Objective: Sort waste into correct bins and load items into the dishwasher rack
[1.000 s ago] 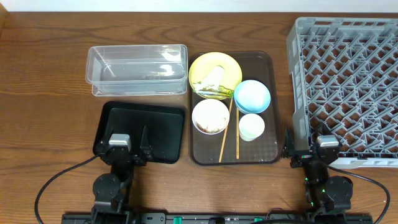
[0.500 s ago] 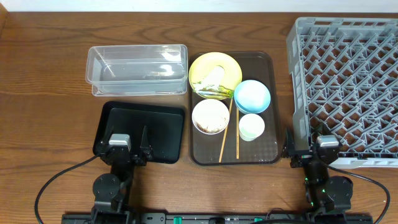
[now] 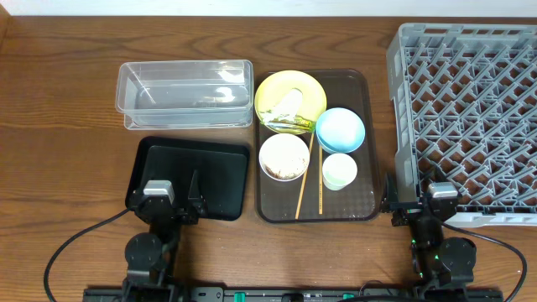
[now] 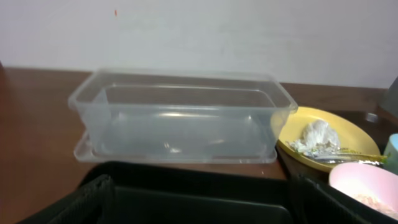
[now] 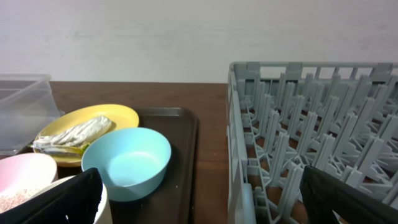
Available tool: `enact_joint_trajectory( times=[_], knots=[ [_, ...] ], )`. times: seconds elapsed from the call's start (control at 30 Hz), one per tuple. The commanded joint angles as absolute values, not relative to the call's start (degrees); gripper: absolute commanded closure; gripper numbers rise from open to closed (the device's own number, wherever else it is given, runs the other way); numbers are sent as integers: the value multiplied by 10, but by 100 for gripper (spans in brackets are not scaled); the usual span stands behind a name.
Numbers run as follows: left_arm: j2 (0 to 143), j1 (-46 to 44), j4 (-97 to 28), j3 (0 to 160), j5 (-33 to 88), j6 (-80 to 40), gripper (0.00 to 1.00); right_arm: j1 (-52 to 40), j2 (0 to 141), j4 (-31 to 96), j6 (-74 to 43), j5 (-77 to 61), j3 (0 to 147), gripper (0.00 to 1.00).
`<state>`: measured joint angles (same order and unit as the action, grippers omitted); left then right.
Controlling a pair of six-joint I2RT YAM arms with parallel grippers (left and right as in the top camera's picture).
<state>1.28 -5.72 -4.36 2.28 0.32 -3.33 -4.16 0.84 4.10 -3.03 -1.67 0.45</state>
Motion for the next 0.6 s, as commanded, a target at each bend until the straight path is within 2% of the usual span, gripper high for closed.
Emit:
enact_joint_trajectory(
  times=[0.0,0.13,0.33,0.57],
  knots=[
    [42,-54,-97,47,-4,-65,8,-46,22,58,-54,-13,28,1],
    [111,-54,-148,119,-4,-65,8,-46,69,100,-58,-13,77,1],
    [271,-54,-228,263,0,-65,9,-46,210,161,-58,-13,192,1],
    [496,-54,-368,444,86,-65,9,-46,404,276,-57,-13,353,1]
  ],
)
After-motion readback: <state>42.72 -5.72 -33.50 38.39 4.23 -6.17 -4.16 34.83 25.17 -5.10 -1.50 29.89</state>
